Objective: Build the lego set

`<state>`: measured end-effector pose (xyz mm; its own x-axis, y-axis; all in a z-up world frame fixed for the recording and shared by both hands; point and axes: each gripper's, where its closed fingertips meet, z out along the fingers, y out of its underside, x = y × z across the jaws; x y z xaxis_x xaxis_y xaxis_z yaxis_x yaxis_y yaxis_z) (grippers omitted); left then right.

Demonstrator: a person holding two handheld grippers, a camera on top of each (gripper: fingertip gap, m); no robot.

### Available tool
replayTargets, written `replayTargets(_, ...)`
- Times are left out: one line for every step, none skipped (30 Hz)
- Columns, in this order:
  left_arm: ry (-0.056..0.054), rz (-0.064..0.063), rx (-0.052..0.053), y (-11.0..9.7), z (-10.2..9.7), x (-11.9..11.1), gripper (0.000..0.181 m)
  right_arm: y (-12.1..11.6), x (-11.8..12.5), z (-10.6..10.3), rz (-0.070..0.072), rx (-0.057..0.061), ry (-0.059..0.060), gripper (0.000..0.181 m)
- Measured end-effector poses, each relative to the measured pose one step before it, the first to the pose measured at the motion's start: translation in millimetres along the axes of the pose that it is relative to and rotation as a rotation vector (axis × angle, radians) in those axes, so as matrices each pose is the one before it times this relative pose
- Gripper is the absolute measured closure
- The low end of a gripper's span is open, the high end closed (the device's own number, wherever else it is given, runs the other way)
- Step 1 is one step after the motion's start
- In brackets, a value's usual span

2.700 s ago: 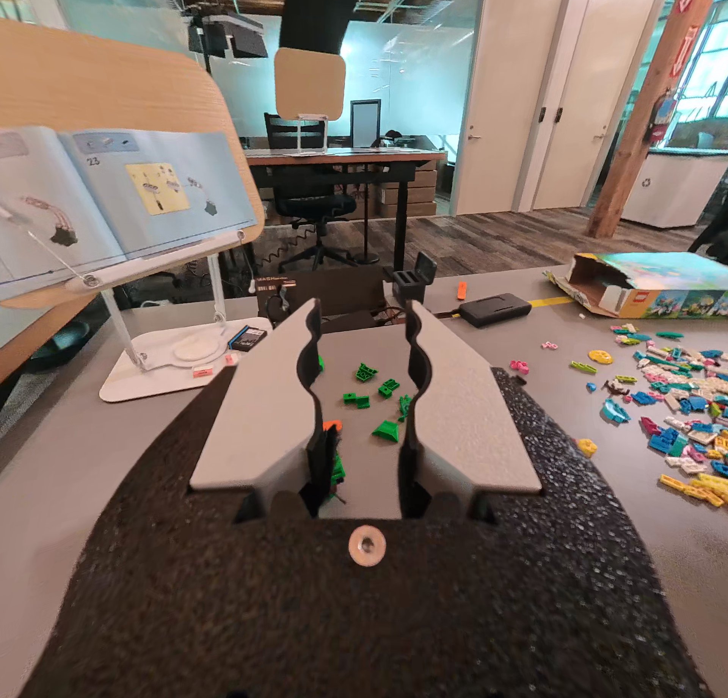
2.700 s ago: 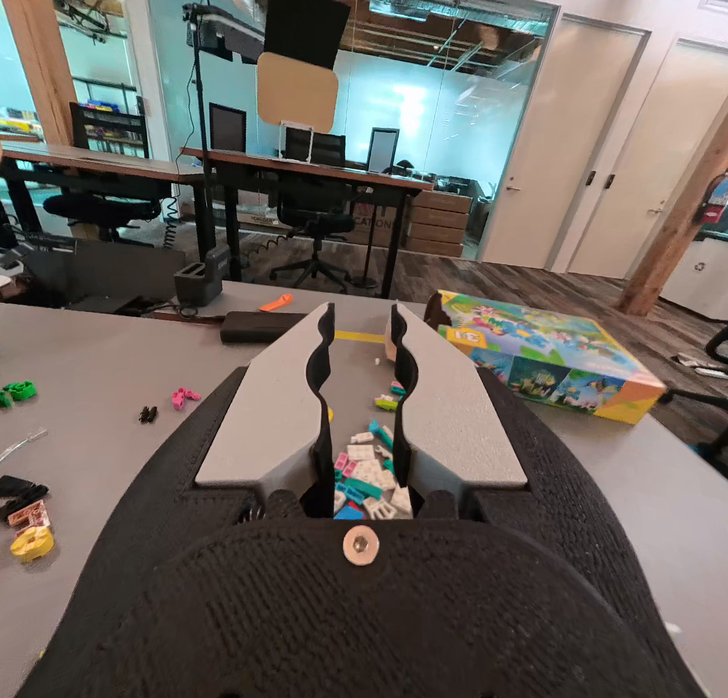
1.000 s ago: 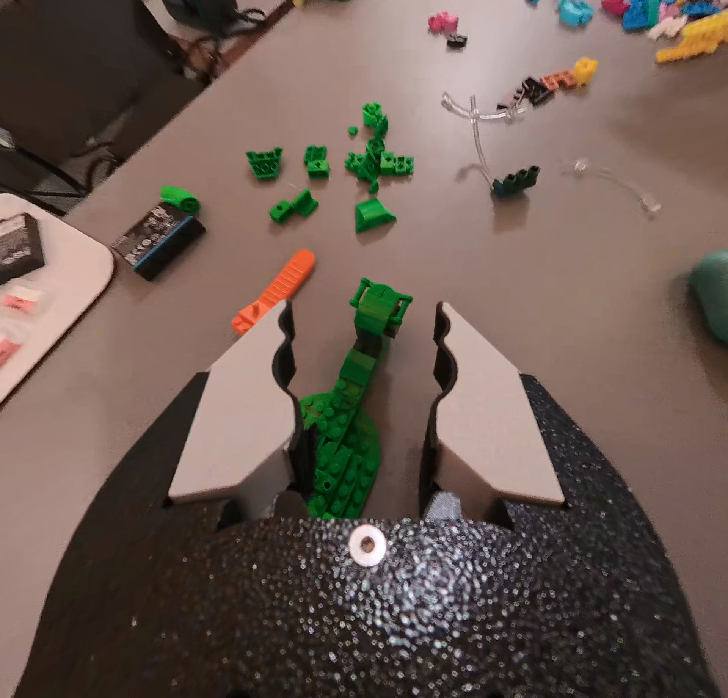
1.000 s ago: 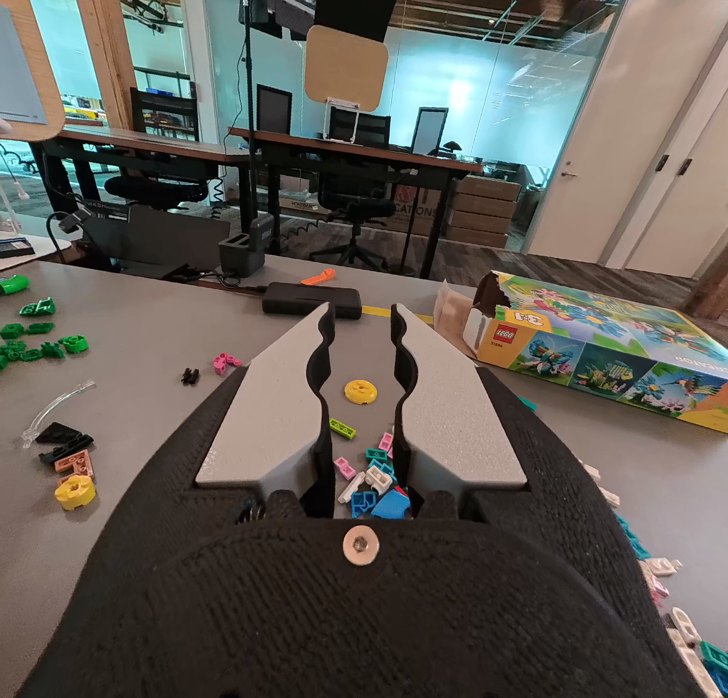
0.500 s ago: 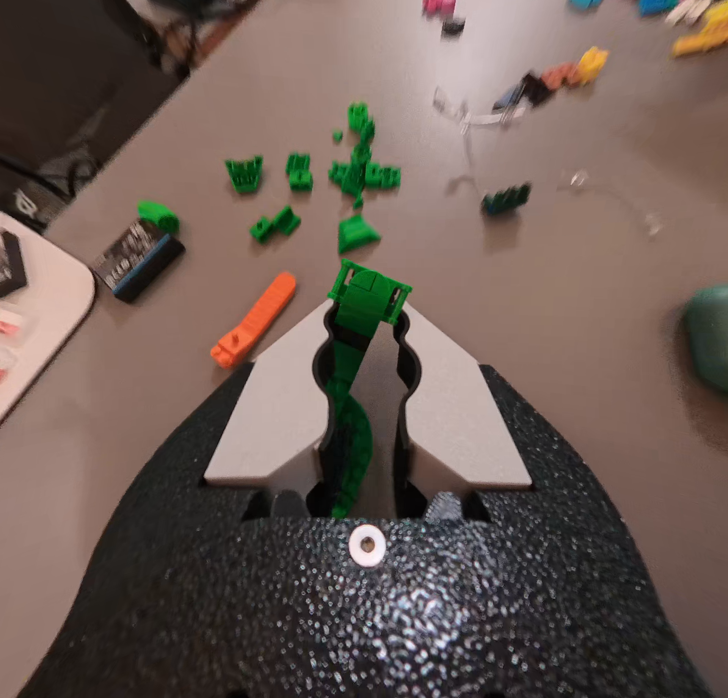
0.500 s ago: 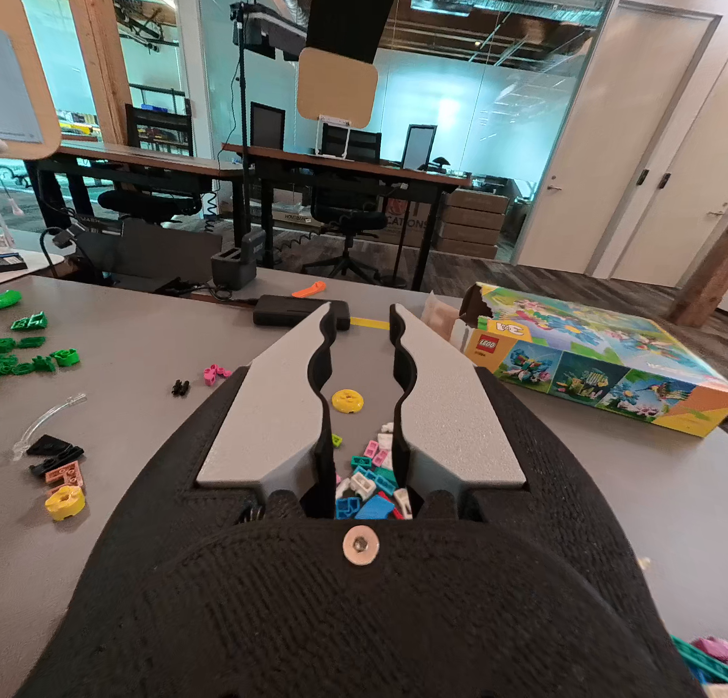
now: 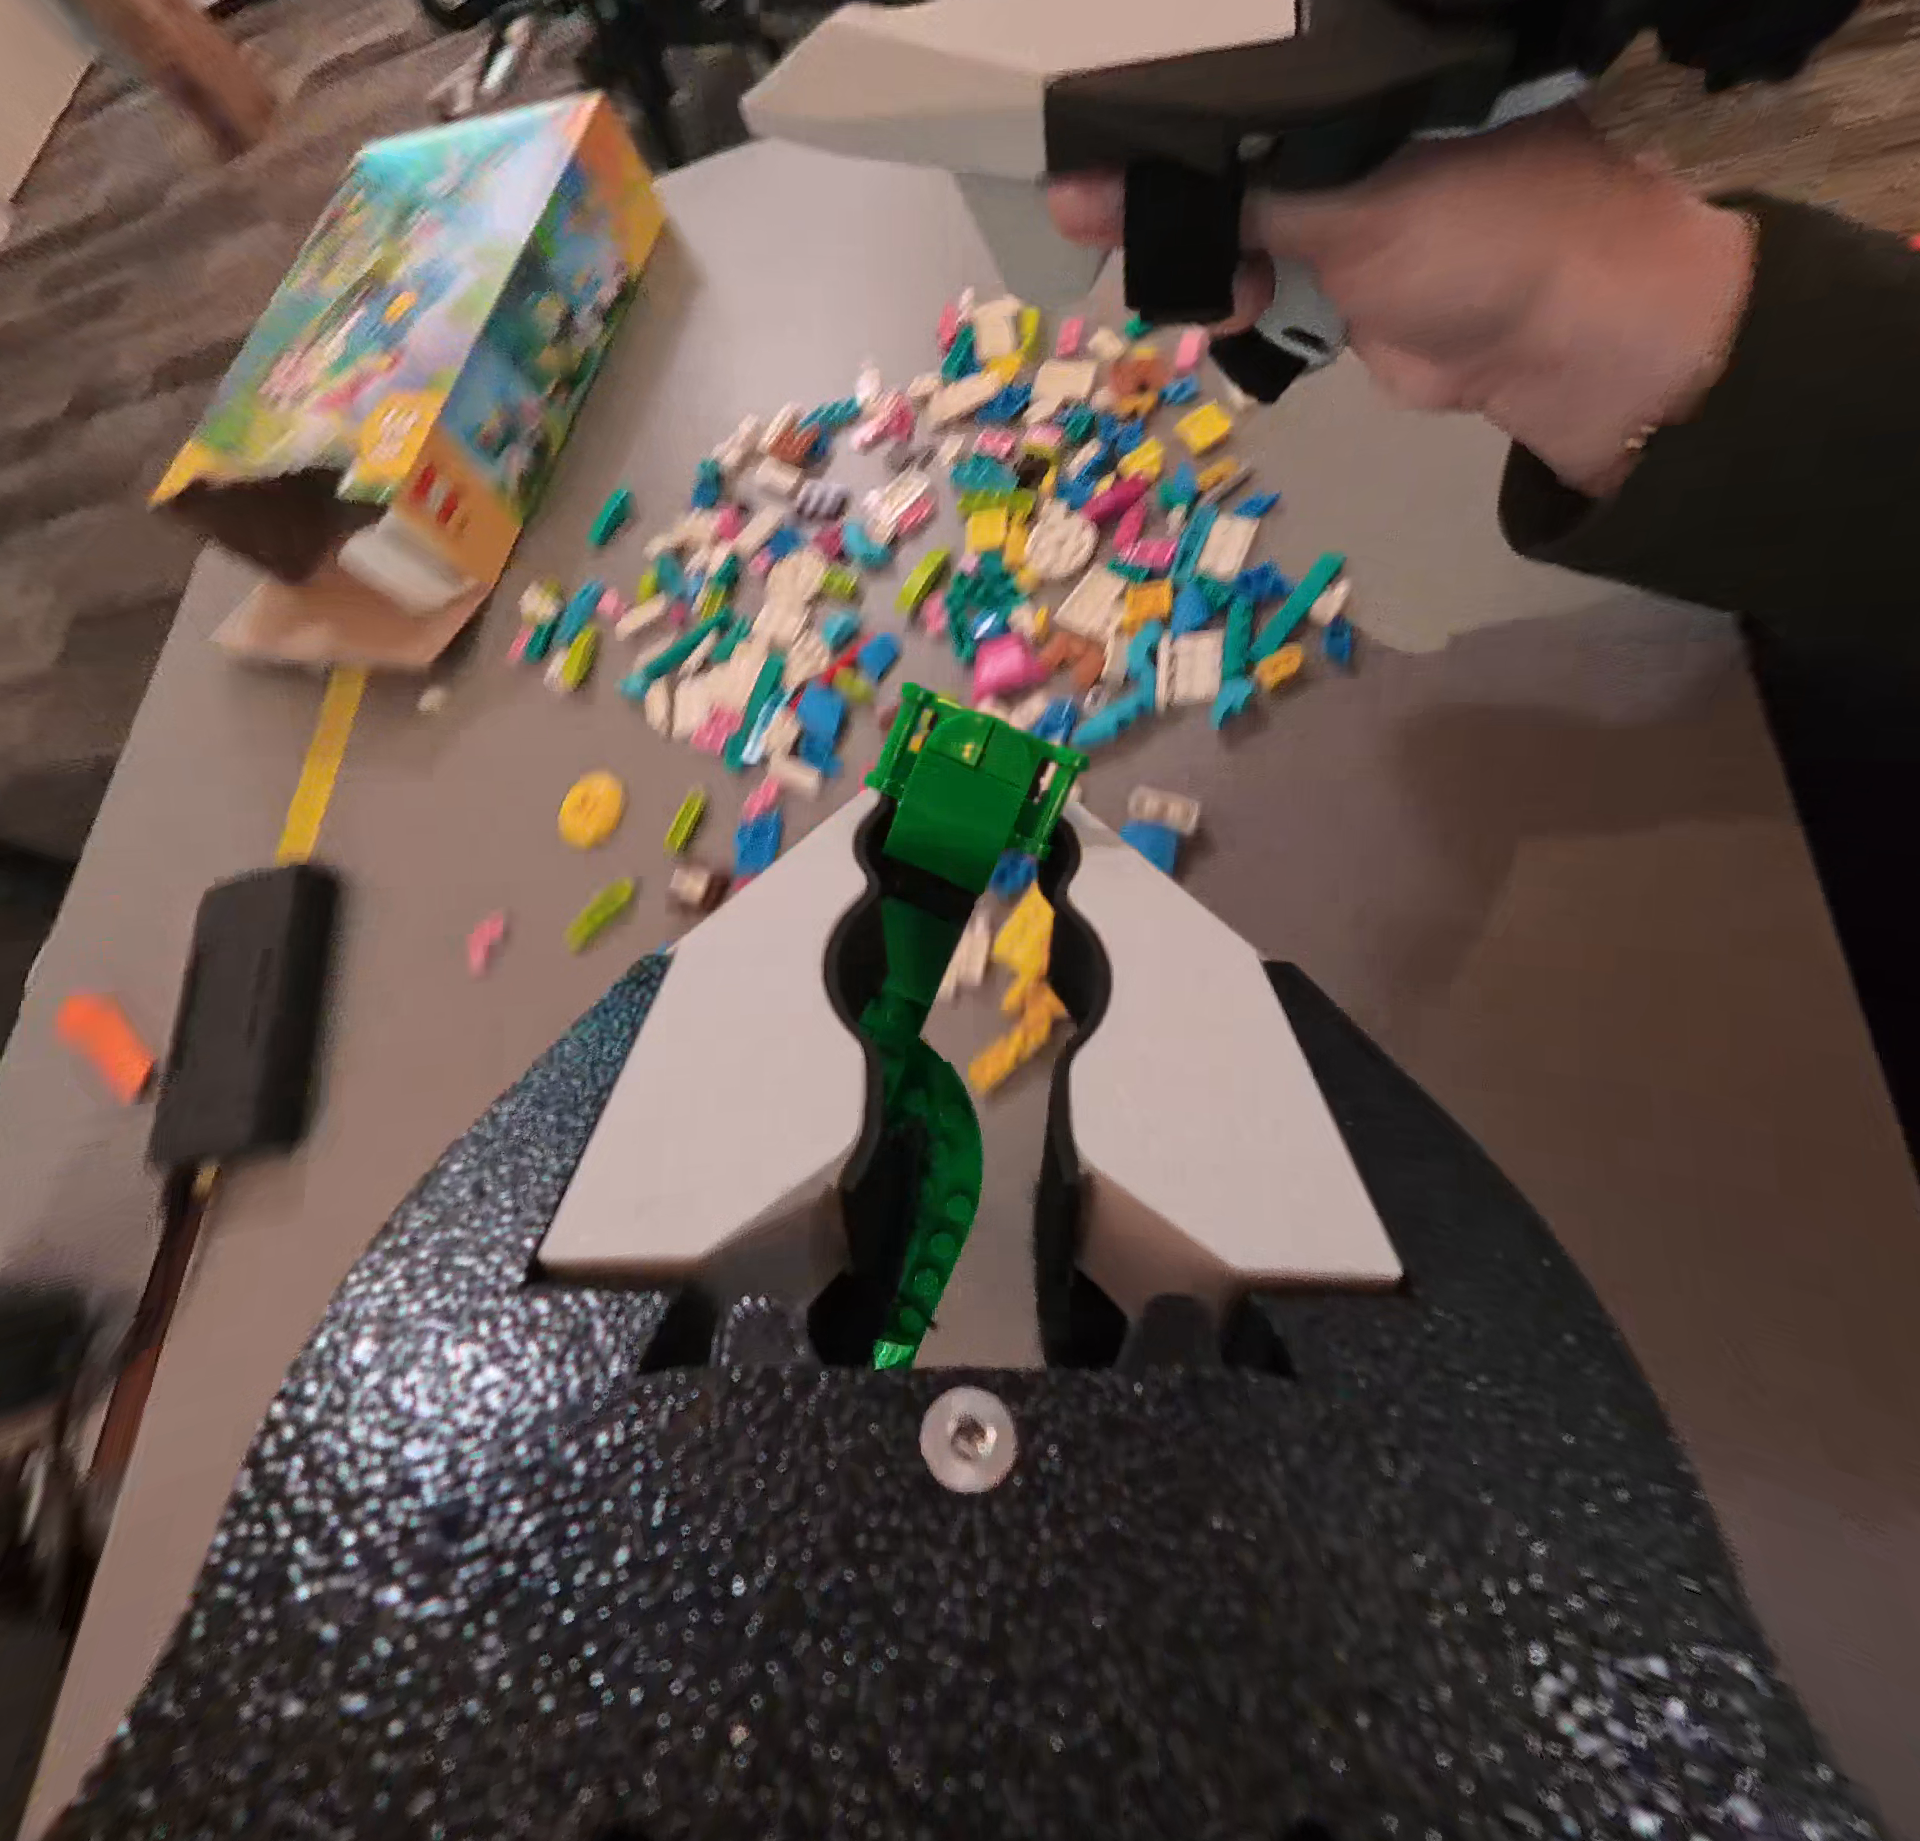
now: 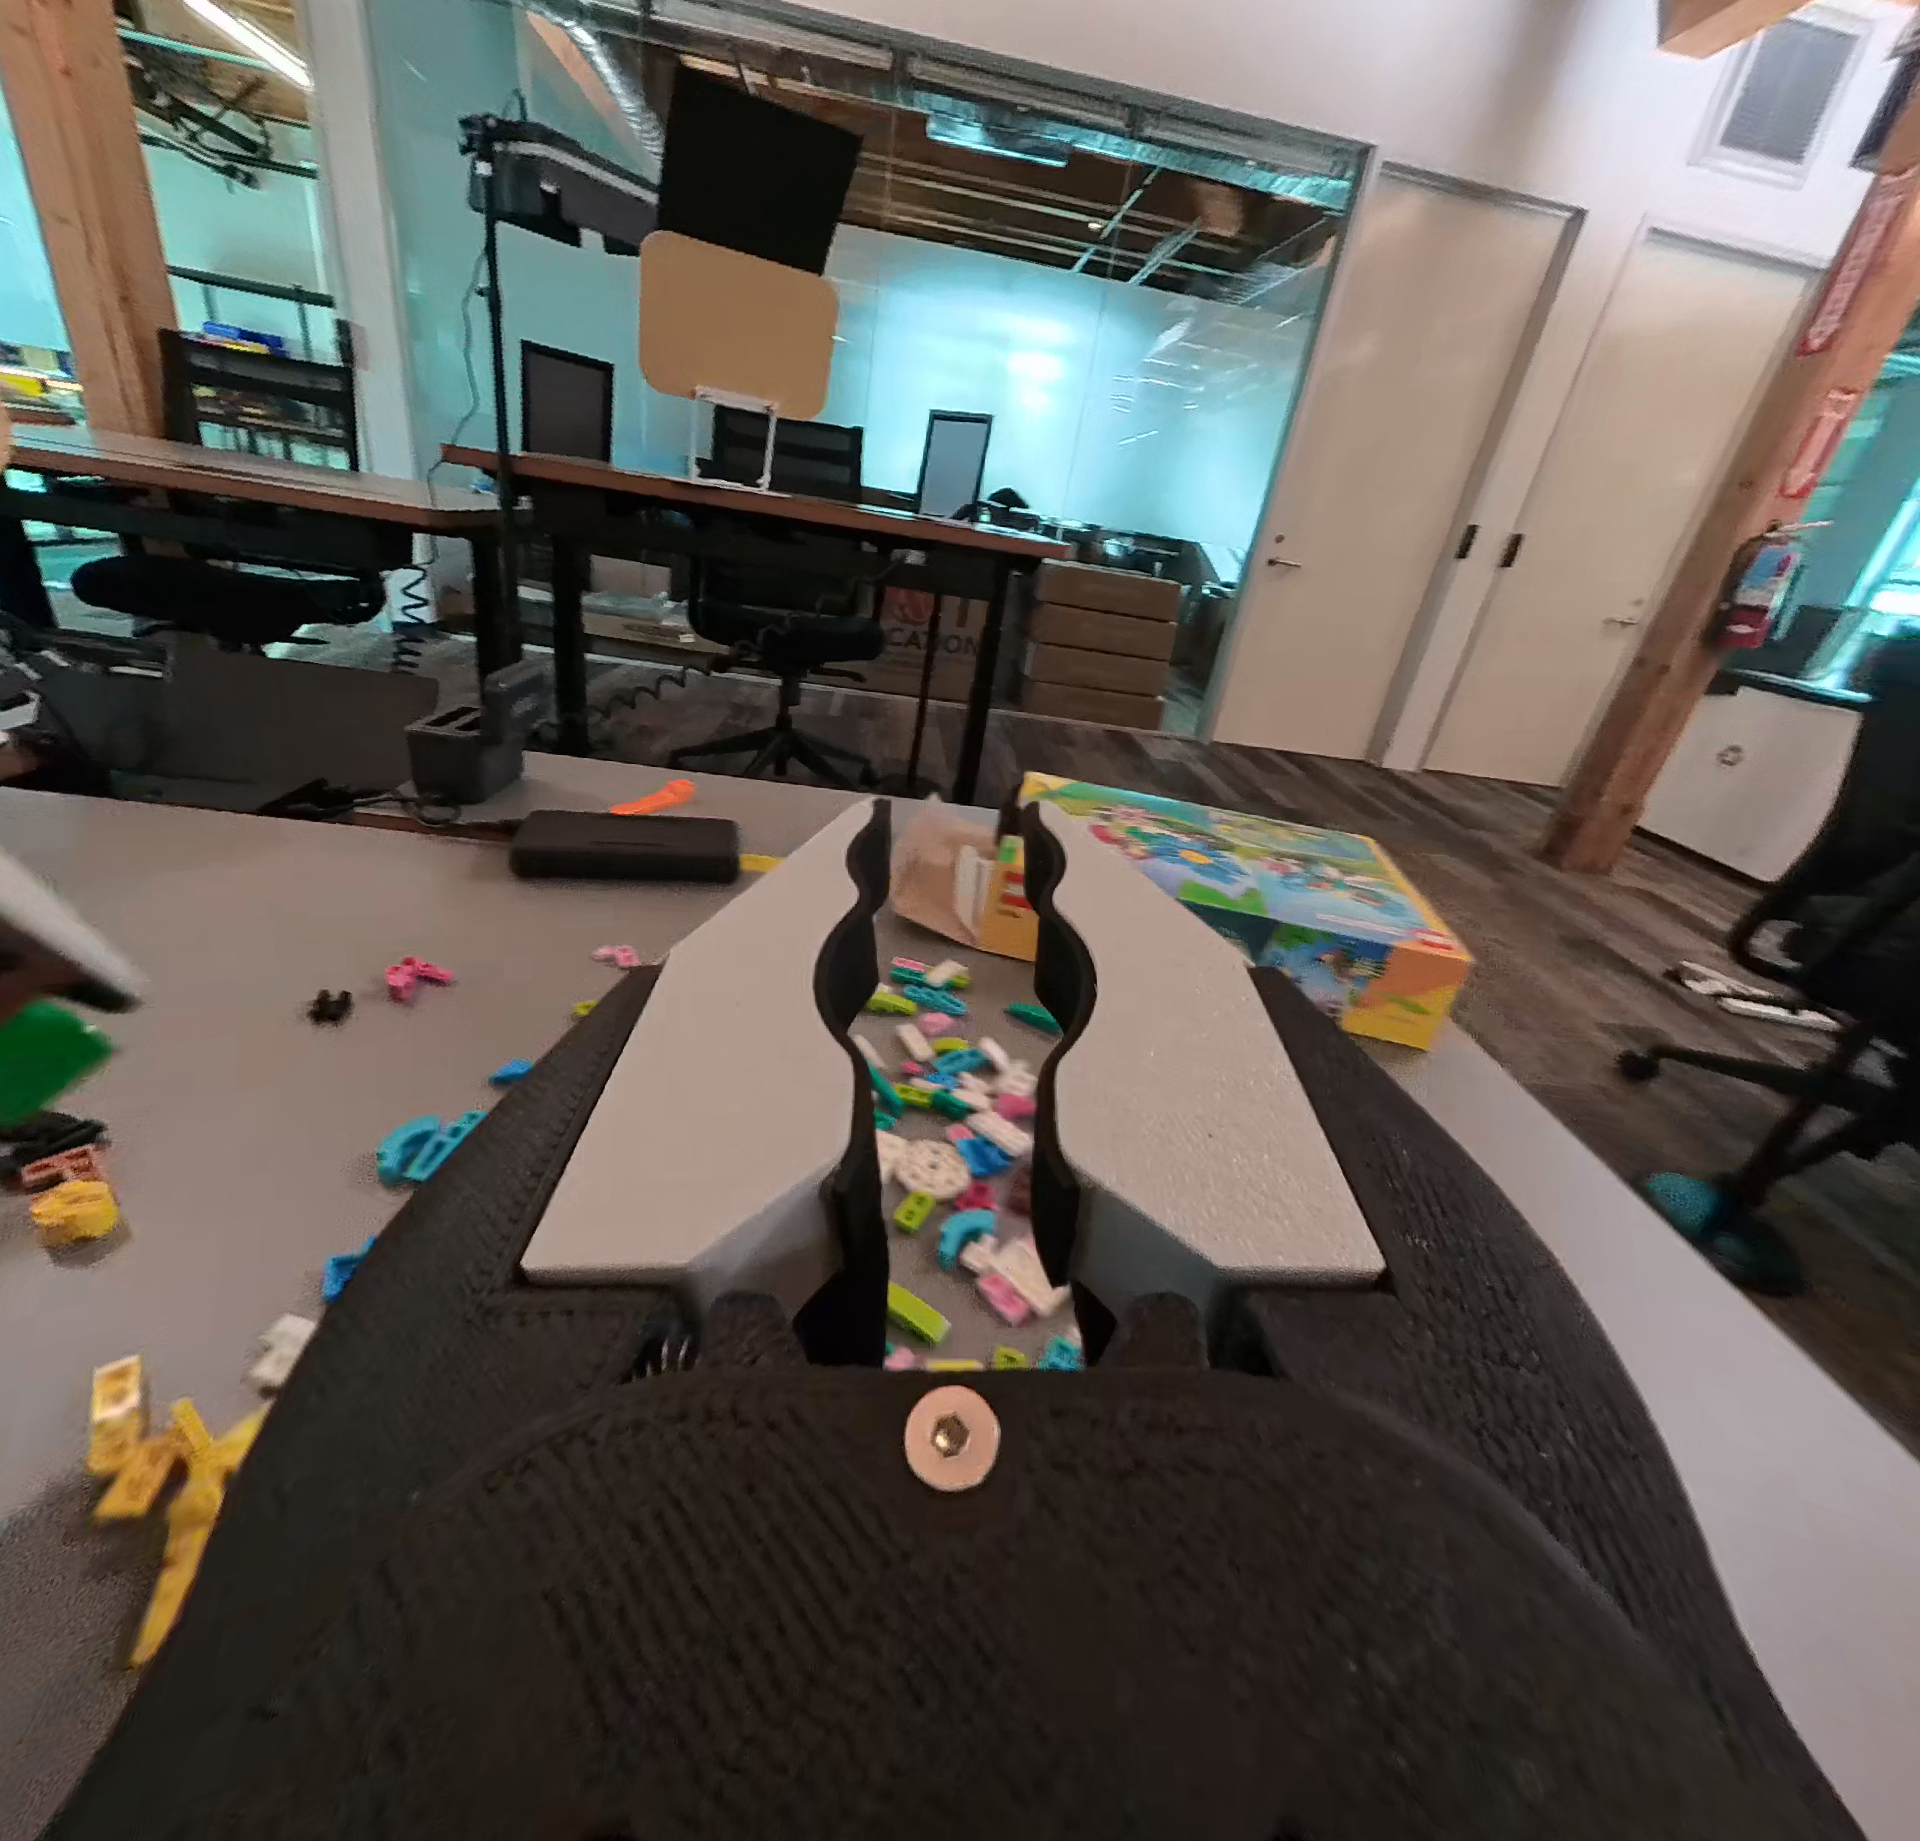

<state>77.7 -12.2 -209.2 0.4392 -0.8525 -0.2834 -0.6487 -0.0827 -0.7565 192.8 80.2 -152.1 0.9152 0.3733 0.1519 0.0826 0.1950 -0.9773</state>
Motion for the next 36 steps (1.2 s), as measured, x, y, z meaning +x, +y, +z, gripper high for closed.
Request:
replayTargets(0.0372, 0.0201, 0.0161, -12.87, 15.66, 3.63, 0.156, -2.03, 10.92, -8.32, -0.0021, 0.0034, 0.0187, 0.156)
replayTargets(0.0343, 0.0119, 0.0198, -12.56, 14.58, 0.91, 0.156, -1.72, 11.12, -8.22, 0.0013, 0.0016, 0.0182, 0.156)
replayTargets(0.0274, 0.0035, 0.0172, -11.47, 13.78, -2.01, 0.156, -1.54, 10.74, -7.99, 0.0017, -0.0006, 0.0163, 0.156)
replayTargets(0.0206, 0.0030, 0.0119, -9.67, 13.23, -3.77, 0.156, -1.21, 10.27, -7.88, -0.0035, -0.0010, 0.0150, 0.156)
replayTargets(0.0135, 0.0064, 0.0077, -7.77, 12.40, -4.44, 0.156, -0.63, 10.01, -7.66, -0.0099, -0.0035, 0.0161, 0.156)
replayTargets(0.0103, 0.0111, 0.0038, -5.81, 11.54, -4.17, 0.156, 0.50, 9.50, -7.39, -0.0145, -0.0083, 0.0150, 0.156)
replayTargets(0.0083, 0.0125, -0.0003, -3.94, 10.72, -3.74, 0.156, 1.21, 8.67, -6.95, -0.0165, -0.0106, 0.0132, 0.156)
replayTargets(0.0031, 0.0101, -0.0042, -2.29, 10.17, -3.98, 0.156, 1.75, 8.03, -6.41, -0.0161, -0.0112, 0.0119, 0.156)
replayTargets(0.0016, 0.0037, -0.0046, -1.55, 9.26, -3.60, 0.156, 2.11, 7.43, -5.84, -0.0134, -0.0114, 0.0121, 0.156)
replayTargets(0.0024, -0.0050, -0.0059, -1.00, 8.73, -2.73, 0.156, 1.87, 6.72, -5.20, -0.0085, -0.0088, 0.0114, 0.156)
replayTargets(-0.0030, -0.0132, -0.0068, -0.92, 8.15, -2.26, 0.156, 1.30, 5.71, -4.44, -0.0029, -0.0051, 0.0095, 0.156)
replayTargets(-0.0129, -0.0175, -0.0042, -0.93, 7.20, -2.35, 0.156, 0.67, 4.50, -3.82, 0.0009, -0.0024, 0.0067, 0.156)
replayTargets(-0.0229, -0.0196, 0.0020, -1.30, 6.06, -2.64, 0.156, 0.07, 3.57, -3.12, 0.0019, -0.0002, 0.0058, 0.156)
replayTargets(-0.0148, -0.0154, 0.0054, -0.89, 5.05, -0.62, 0.156, -0.38, 2.31, -2.51, 0.0026, 0.0008, 0.0024, 0.156)
replayTargets(-0.0059, -0.0140, 0.0006, 0.67, 4.02, 0.67, 0.156, -0.47, 1.01, -1.75, 0.0026, 0.0003, -0.0017, 0.156)
replayTargets(-0.0092, -0.0125, -0.0037, 1.50, 3.40, -0.27, 0.156, -0.70, -0.22, -1.21, 0.0012, 0.0001, -0.0042, 0.156)
replayTargets(-0.0042, -0.0005, -0.0157, 2.91, 2.82, -0.23, 0.156, -0.55, -1.05, -0.75, -0.0006, 0.0006, -0.0056, 0.156)
replayTargets(-0.0086, 0.0035, -0.0143, 2.73, 1.76, -1.03, 0.156, -0.17, -1.77, -0.36, -0.0026, 0.0000, -0.0061, 0.156)
replayTargets(-0.0103, 0.0059, -0.0015, 1.41, 0.72, -1.10, 0.156, 0.19, -1.92, 0.04, -0.0028, -0.0024, -0.0059, 0.156)
replayTargets(-0.0026, 0.0037, 0.0025, 0.71, 0.32, -0.18, 0.156, 0.61, -2.28, 0.22, -0.0007, -0.0027, -0.0059, 0.156)
replayTargets(0.0051, -0.0020, 0.0000, 0.13, -0.01, 0.05, 0.156, 0.81, -2.52, 0.51, -0.0001, -0.0033, -0.0063, 0.156)
replayTargets(0.0025, -0.0111, 0.0082, -1.83, -0.37, -0.65, 0.156, 1.33, -2.23, 0.53, -0.0027, -0.0043, -0.0044, 0.156)
replayTargets(0.0071, -0.0113, 0.0169, -3.26, -0.27, 0.56, 0.156, 1.98, -1.73, 0.37, -0.0063, -0.0084, -0.0020, 0.156)
replayTargets(0.0135, -0.0054, 0.0129, -2.21, 0.12, 2.48, 0.156, 2.84, -0.86, 0.27, -0.0068, -0.0126, 0.0018, 0.156)
replayTargets(0.0141, -0.0011, 0.0029, -0.70, 0.49, 3.35, 0.156, 2.56, -0.06, -0.11, -0.0037, -0.0101, 0.0050, 0.156)
replayTargets(0.0127, 0.0050, -0.0032, 0.16, 0.56, 3.38, 0.156, 1.70, 0.54, -0.62, 0.0015, -0.0046, 0.0061, 0.156)
replayTargets(0.0066, 0.0073, -0.0043, 0.34, 0.28, 2.35, 0.156, 1.41, 0.58, -0.80, 0.0057, -0.0024, 0.0045, 0.156)
replayTargets(0.0005, 0.0074, -0.0038, 0.23, -0.22, 1.13, 0.156, 1.21, 0.52, -0.85, 0.0069, -0.0028, 0.0028, 0.156)
replayTargets(-0.0015, 0.0067, -0.0015, 0.06, -0.60, 0.31, 0.156, 0.85, 0.71, -0.90, 0.0053, -0.0025, 0.0030, 0.156)
replayTargets(0.0000, 0.0047, -0.0013, 0.10, -0.86, 0.20, 0.156, 0.52, 0.79, -1.00, 0.0019, -0.0018, 0.0025, 0.156)
replayTargets(0.0011, 0.0021, -0.0032, 0.54, -0.95, 0.21, 0.156, 0.43, 0.92, -0.87, -0.0006, -0.0020, 0.0032, 0.156)
replayTargets(0.0014, 0.0030, -0.0053, 0.78, -1.03, 0.23, 0.156, 0.15, 0.99, -0.70, -0.0013, -0.0015, 0.0036, 0.156)
replayTargets(0.0012, 0.0080, -0.0083, 1.27, -1.23, 0.51, 0.156, -0.09, 0.89, -0.64, 0.0003, -0.0001, 0.0022, 0.156)
replayTargets(0.0014, 0.0123, -0.0123, 2.26, -1.37, 1.03, 0.156, -0.29, 0.70, -0.65, 0.0030, 0.0001, 0.0005, 0.156)
replayTargets(0.0016, 0.0198, -0.0190, 4.12, -1.66, 1.67, 0.157, -0.20, 0.37, -0.61, 0.0042, 0.0009, -0.0009, 0.156)
replayTargets(-0.0018, 0.0246, -0.0235, 6.42, -2.37, 1.93, 0.156, -0.38, 0.18, -0.57, 0.0045, 0.0026, -0.0012, 0.156)
